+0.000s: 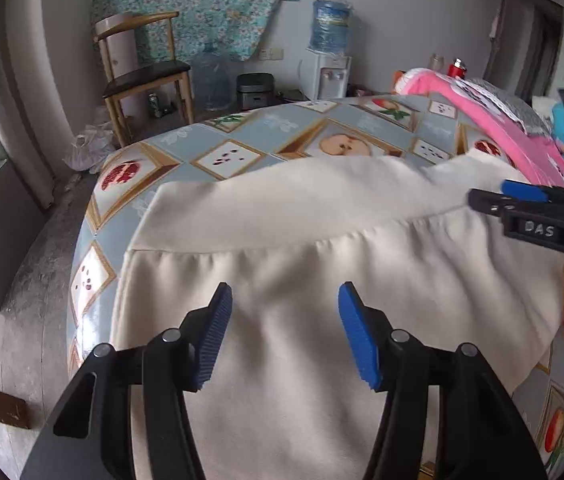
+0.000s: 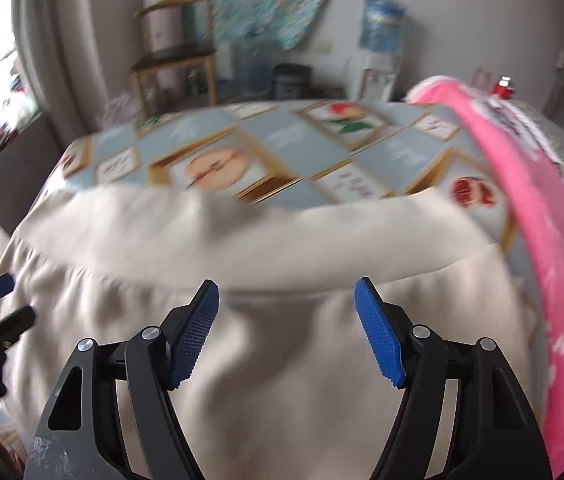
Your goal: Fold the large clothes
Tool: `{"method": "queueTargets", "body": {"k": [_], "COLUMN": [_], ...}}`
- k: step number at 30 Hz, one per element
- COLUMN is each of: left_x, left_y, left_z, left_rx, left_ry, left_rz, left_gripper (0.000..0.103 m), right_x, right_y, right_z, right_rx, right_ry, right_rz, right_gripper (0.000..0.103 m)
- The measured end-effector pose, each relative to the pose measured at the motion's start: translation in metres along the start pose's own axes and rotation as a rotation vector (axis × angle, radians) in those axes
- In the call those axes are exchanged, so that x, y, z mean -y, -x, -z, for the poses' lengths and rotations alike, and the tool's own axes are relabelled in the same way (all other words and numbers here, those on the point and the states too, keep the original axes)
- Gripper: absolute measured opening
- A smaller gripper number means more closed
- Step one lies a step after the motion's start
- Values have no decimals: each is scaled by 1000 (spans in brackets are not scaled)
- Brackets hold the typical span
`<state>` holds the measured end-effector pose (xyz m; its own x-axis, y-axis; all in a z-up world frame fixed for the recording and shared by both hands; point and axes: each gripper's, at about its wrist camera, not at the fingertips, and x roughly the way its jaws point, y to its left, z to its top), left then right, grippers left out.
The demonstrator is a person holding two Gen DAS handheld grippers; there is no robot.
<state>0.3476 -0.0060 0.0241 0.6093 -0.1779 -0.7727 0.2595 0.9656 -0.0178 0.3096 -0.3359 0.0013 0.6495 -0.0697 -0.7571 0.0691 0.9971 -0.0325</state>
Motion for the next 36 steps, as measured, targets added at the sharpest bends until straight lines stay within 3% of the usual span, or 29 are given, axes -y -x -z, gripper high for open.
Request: {"method": "queueTargets", "body": {"k": [2,4,6,9,14,17,18,21,24,27,30,32,36], "left_x": [-21,-35,-42,-39,-29,-22,-22,-26,-24,-16,-18,-19,-12], "left_y": [-14,-26,-24,-12,25,18,18,34,53,35,37,50,97], "left_z": [-1,5,8,10,35,56,60,58,64,76,76,74,81], "left_rx": [-60,-92,-77,-76,-34,-91,-75,-50,0,-78,-54,-34,43], "left_ry": [79,133,152,137,83,36,30,83,98,55,91,123,105], "left_rz": [-45,-9,25,2,43,8,5,-6,10,-32,-36,-29,-5], "left_gripper": [54,55,56,56,57,58,58,58,58,60,60,60,66], "right_x": [27,55,71,69,65,60,58,54,48,40,29,30,22], "right_y": [-12,-35,-43,-28,26,17,14,28,56,39,38,54,107], "right_z": [-4,3,11,13,55,82,87,81,88,105,108,105,117], "right_rx": [-30,-104,-124,-128,-52,-82,-69,-70,-2,-64,-48,-57,36], "right_ry": [-85,-168,-226,-189,-161,-116,-90,-107,-105,-78,-12,-48,-11], "right_rz": [75,125,34,51,-37,3,19,28,-7,-15,56,29,-13], "right_gripper": [67,68,69,69,70,70,70,70,73,75,75,75,81]}}
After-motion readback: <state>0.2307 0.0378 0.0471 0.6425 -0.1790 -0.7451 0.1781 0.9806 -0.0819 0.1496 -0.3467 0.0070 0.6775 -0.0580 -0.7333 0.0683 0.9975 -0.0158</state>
